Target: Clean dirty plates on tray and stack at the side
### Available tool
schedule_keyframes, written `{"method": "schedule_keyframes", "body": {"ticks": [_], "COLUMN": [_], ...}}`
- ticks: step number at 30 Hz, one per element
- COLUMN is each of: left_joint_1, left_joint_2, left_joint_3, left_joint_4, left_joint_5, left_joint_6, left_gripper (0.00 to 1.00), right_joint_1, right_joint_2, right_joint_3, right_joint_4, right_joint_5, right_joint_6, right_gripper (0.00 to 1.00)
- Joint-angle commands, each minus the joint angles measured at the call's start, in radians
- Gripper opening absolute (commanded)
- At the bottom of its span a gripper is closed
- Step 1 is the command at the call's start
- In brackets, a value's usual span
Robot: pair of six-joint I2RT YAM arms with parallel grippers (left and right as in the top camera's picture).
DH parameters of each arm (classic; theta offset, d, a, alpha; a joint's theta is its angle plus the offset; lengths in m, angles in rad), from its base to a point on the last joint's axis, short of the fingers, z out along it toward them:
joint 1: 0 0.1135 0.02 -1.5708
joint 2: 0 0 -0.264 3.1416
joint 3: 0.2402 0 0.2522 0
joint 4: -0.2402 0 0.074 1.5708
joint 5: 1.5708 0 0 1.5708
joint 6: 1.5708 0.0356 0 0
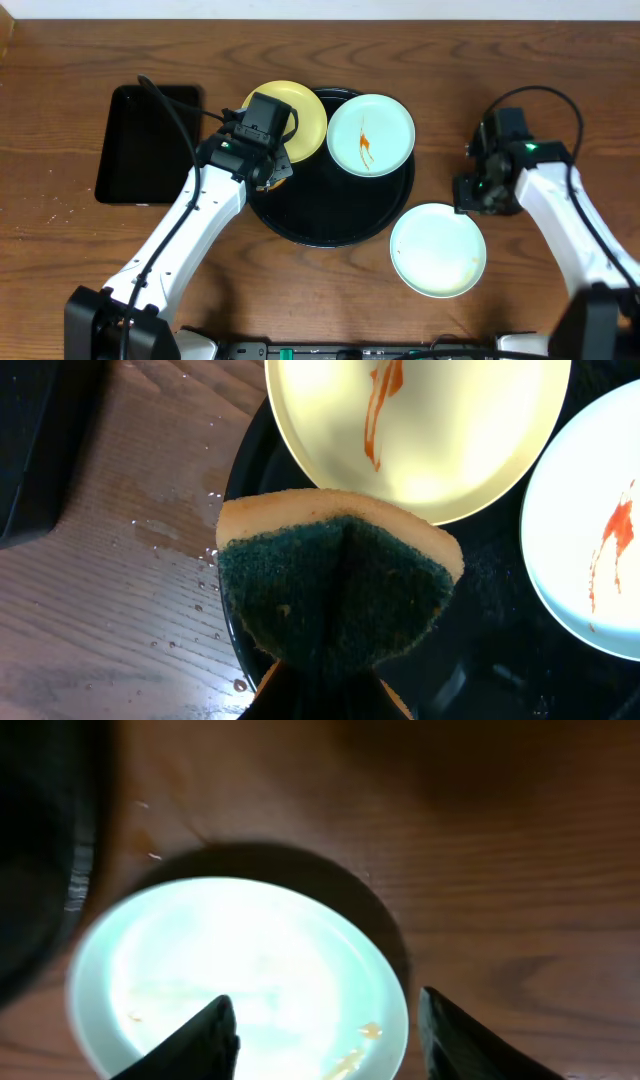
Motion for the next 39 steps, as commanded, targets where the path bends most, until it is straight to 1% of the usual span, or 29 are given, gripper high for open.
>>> {"method": "schedule_keyframes", "body": {"ticks": [1, 7, 11, 13, 15, 16, 17, 20, 26, 31, 36, 39], "left_joint_1": [-0.002, -0.002, -0.002, -0.002, -0.002, -0.002, -0.002, -0.002, -0.002, -0.002, -0.002, -0.002], "left_joint_2": [-0.001, -0.001, -0.001, -0.001, -0.001, -0.001, -0.001, -0.001, -0.001, -0.001, -0.001, -0.001], "left_joint_3": [0.007, 0.007, 0.007, 0.007, 0.007, 0.007, 0.007, 0.007, 0.007, 0.007, 0.007, 0.007], "left_joint_4": [0.002, 0.002, 0.002, 0.002, 0.002, 0.002, 0.002, 0.005, 0.013, 0.013, 0.017, 0.021], "left_joint_5": [-0.005, -0.005, -0.005, -0.005, -0.005, -0.005, -0.005, -0.005, -0.005, -0.005, -0.005, -0.005], "left_joint_6": [0.018, 0.040, 0.040, 0.040, 0.040, 0.040, 0.040, 0.040, 0.040, 0.040, 0.040, 0.040], "left_gripper": [0.08, 0.07, 0.07, 0.08, 0.07, 0.07, 0.07, 0.08, 0.07, 0.08, 0.07, 0.07], "right_joint_1": [-0.005, -0.005, -0.005, -0.005, -0.005, -0.005, -0.005, -0.005, -0.005, -0.025, -0.102, -0.158], "right_joint_2": [0.082, 0.183, 0.230, 0.246, 0.261, 0.264, 0.267, 0.267, 0.267, 0.244, 0.146, 0.083], "right_joint_3": [0.010, 0.010, 0.010, 0.010, 0.010, 0.009, 0.006, -0.008, -0.063, -0.063, -0.063, -0.063], "right_joint_4": [-0.002, 0.012, 0.039, 0.046, 0.052, 0.055, 0.059, 0.079, 0.127, 0.119, 0.094, 0.090], "right_joint_5": [0.025, 0.024, 0.024, 0.024, 0.024, 0.024, 0.024, 0.024, 0.024, -0.001, -0.015, -0.029], "right_joint_6": [-0.069, -0.134, -0.165, -0.175, -0.178, -0.178, -0.177, -0.175, -0.135, -0.094, -0.043, -0.039], "right_gripper": [0.52, 0.41, 0.41, 0.38, 0.31, 0.26, 0.18, 0.02, 0.01, 0.01, 0.01, 0.01]}}
